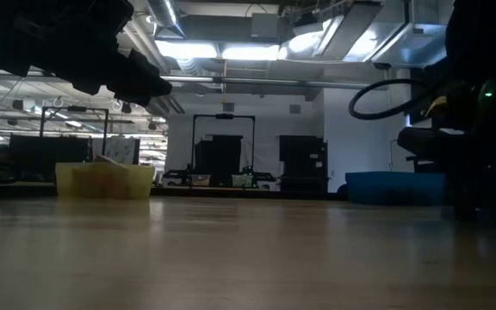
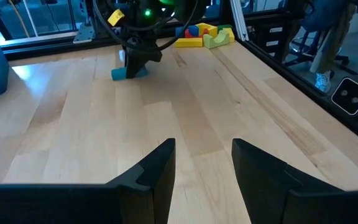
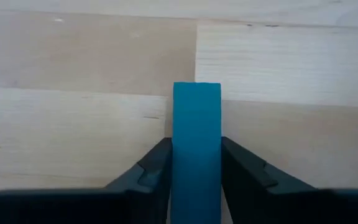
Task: Sort blocks by size
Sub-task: Put the blue rectangular block into the blue bin
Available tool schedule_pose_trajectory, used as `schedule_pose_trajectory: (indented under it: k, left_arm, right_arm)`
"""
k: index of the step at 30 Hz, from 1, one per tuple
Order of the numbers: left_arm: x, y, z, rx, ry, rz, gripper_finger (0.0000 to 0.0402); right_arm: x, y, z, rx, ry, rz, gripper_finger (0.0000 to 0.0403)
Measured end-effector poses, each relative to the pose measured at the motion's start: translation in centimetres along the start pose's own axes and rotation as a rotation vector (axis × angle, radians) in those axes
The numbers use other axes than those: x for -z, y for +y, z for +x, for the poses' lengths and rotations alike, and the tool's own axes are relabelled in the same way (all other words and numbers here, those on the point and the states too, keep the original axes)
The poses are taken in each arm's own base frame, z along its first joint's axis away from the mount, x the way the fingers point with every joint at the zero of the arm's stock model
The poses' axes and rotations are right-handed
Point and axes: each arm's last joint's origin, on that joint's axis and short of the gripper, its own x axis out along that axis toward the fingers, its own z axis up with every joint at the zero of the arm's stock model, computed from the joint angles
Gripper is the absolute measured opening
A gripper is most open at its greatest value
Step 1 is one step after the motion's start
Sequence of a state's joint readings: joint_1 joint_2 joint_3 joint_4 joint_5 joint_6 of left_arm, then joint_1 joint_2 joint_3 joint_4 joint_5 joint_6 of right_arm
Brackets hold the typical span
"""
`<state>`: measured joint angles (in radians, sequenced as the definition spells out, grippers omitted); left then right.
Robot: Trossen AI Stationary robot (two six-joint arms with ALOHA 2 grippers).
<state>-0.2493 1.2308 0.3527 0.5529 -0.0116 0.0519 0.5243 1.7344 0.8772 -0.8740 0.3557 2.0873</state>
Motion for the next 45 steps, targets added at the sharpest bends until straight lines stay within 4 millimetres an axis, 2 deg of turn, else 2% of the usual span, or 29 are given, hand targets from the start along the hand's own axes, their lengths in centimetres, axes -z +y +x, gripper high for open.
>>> schedule_pose_trajectory:
  k: [2,14,20,25,30,35,39,45]
  left_arm:
    - [0.0,0.0,0.0,0.0,-0.004,0.0,0.0143]
    - [0.0,0.0,0.0,0.0,-0.004,0.0,0.0143]
    - [-0.1,0.0,0.0,0.0,-0.007,0.0,0.0143]
    - [-0.1,0.0,0.0,0.0,-0.009,0.006,0.0143]
    - [0.0,0.0,0.0,0.0,-0.005,0.008,0.0143]
    - [0.0,0.0,0.0,0.0,-0.005,0.008,0.0143]
    - [0.0,0.0,0.0,0.0,-0.004,0.007,0.0143]
    - [0.0,0.0,0.0,-0.001,-0.003,0.007,0.0143]
  right_arm:
    - [0.0,0.0,0.0,-0.002,-0.001,-0.006,0.0105]
    - [-0.1,0.2,-0.2,-0.005,-0.026,-0.072,0.0117]
    - [-1.0,0.6,-2.0,0.013,-0.113,-0.127,0.0107]
    - [-2.9,0.2,-3.4,0.002,-0.165,-0.133,0.0108]
    - [-6.2,0.0,-4.6,-0.01,-0.22,-0.147,0.0112]
    - [-10.9,-0.2,-5.2,0.004,-0.281,-0.18,0.0108]
    - [-15.2,-0.5,-4.5,0.093,-0.308,-0.236,0.011]
    - [-21.2,-1.2,-2.1,0.222,-0.279,-0.301,0.0111]
